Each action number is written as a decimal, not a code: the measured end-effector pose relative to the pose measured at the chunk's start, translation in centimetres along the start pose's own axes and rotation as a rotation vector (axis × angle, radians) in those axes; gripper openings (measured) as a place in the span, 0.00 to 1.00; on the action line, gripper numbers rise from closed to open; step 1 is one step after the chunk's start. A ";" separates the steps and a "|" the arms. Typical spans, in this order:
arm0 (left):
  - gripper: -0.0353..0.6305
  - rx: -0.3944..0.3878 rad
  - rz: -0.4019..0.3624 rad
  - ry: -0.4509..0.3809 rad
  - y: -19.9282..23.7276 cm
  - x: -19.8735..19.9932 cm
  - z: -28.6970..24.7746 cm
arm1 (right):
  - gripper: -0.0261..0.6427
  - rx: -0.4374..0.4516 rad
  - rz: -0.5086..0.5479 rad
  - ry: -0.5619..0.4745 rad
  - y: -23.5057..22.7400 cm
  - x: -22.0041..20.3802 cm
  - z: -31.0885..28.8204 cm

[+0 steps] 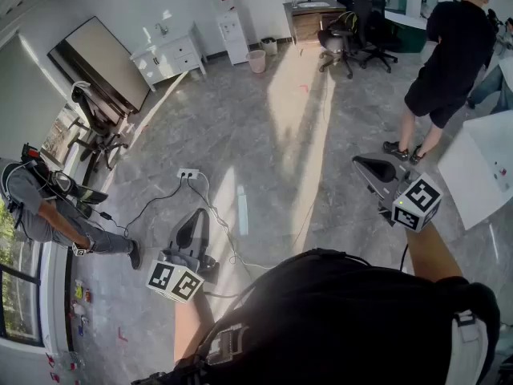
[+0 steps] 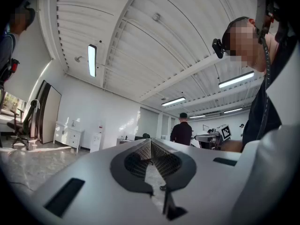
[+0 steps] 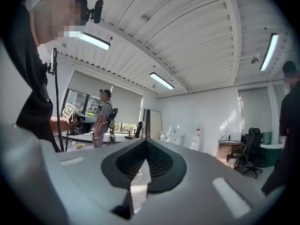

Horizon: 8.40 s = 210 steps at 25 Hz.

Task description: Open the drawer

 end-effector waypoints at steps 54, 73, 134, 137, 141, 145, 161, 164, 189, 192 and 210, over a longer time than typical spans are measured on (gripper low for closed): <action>0.05 -0.116 0.019 0.081 -13.7 -3.6 -18.2 | 0.04 -0.040 -0.118 -0.034 -17.3 -4.0 12.2; 0.05 -0.219 0.073 0.039 2.7 -5.4 -22.8 | 0.04 -0.133 -0.070 0.013 -17.1 -5.6 -1.8; 0.05 0.198 0.063 -0.005 59.6 -3.1 -44.3 | 0.05 0.358 -0.137 -0.005 -34.4 -8.8 -76.7; 0.05 0.170 0.053 -0.016 64.2 -2.6 -43.7 | 0.05 0.327 -0.117 -0.003 -33.1 -8.5 -80.3; 0.05 0.145 0.055 -0.012 70.9 -1.1 -41.8 | 0.05 0.291 -0.124 -0.005 -30.2 -7.6 -85.2; 0.05 0.132 0.038 -0.013 77.8 1.7 -39.5 | 0.05 0.279 -0.124 -0.024 -26.5 -5.6 -91.6; 0.05 0.247 0.033 -0.010 93.9 2.6 -35.7 | 0.05 0.373 -0.155 -0.022 -21.7 -6.1 -110.5; 0.05 0.286 0.030 -0.005 96.2 2.9 -37.9 | 0.05 0.418 -0.153 -0.020 -23.3 -6.3 -114.3; 0.05 0.434 0.014 -0.018 112.7 2.6 -58.3 | 0.05 0.583 -0.165 0.004 -39.9 -10.0 -139.9; 0.05 0.397 0.014 -0.011 115.2 2.2 -58.5 | 0.05 0.563 -0.151 0.010 -39.4 -10.2 -141.6; 0.05 0.303 -0.016 -0.039 136.3 8.1 -44.1 | 0.05 0.458 -0.101 -0.031 -22.2 -4.5 -157.6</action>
Point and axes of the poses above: the fingertips, and each gripper's own axes: z backward along the fingers, y to its left, x out of its top, the point moved 2 cm from there along z, backward along the fingers, and after that the axes turned 13 degrees about -x, right-handed, at the moved point
